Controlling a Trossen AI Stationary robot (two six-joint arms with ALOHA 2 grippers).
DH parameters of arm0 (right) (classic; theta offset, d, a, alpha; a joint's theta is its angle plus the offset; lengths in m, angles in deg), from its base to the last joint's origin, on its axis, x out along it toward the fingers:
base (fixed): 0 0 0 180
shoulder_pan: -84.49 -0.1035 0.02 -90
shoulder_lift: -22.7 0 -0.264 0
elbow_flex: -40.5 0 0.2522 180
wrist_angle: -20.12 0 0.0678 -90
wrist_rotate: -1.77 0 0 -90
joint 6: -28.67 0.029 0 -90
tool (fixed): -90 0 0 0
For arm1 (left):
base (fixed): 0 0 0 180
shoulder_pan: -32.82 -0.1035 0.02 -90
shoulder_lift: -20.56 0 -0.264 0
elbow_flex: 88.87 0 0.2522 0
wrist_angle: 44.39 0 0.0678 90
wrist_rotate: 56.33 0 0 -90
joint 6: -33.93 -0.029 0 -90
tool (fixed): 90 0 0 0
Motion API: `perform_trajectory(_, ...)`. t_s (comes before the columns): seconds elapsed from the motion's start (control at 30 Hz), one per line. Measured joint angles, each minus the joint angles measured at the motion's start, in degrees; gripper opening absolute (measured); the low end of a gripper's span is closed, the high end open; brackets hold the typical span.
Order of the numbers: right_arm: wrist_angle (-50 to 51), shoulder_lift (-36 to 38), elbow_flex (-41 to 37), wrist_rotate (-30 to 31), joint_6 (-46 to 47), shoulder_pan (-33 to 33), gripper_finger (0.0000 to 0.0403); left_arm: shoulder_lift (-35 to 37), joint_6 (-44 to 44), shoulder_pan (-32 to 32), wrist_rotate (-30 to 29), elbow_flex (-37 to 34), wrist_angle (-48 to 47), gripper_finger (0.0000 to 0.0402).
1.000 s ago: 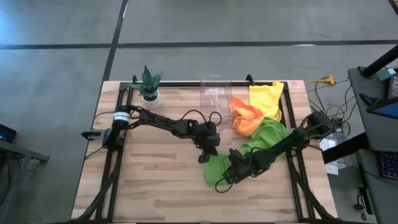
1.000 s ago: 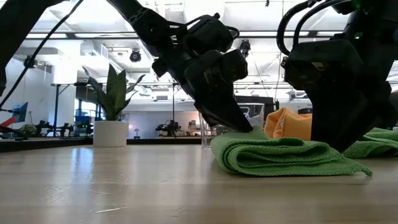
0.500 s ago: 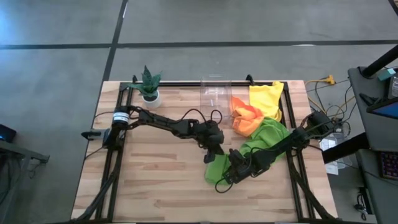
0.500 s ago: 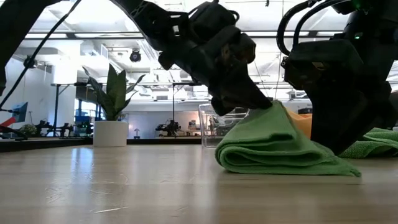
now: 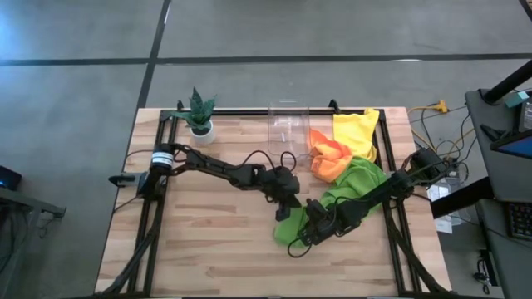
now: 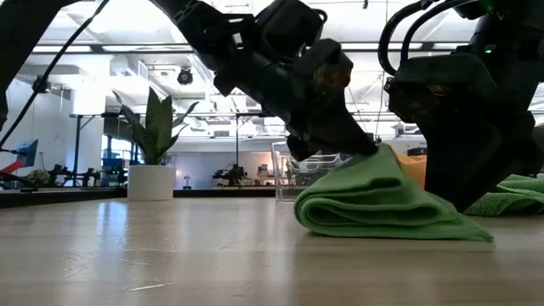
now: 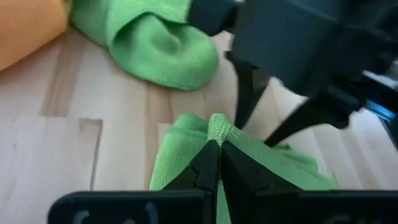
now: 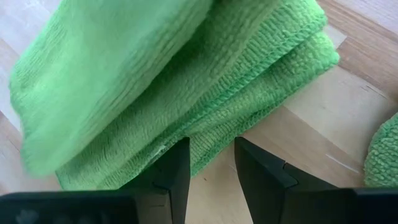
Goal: Fold microfiber towels
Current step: Fold the top green towel
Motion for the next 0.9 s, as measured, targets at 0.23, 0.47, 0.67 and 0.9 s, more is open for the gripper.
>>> perform_trajectory(0.23, -0.02, 0.0, 0.0, 0.19, 0.01, 0.0, 0.0121, -0.02, 2.66, 0.22, -1.65, 0.08, 1.84, 0.0)
perform_trajectory(0.47, -0.05, 0.0, 0.0, 0.36, -0.02, 0.0, 0.0121, -3.69, 5.74, 1.74, -2.49, 1.37, 3.12, 0.0)
perform_trajectory(0.67, -0.12, 0.0, -0.07, 0.39, 0.31, -0.01, 0.0121, -4.9, 6.0, 2.45, -1.17, 1.36, 3.99, 0.0)
perform_trajectory(0.9, -0.11, 0.0, -0.07, 0.39, 0.66, -0.02, 0.0121, -4.09, 6.08, 1.6, -1.39, 1.54, 7.84, 0.0051)
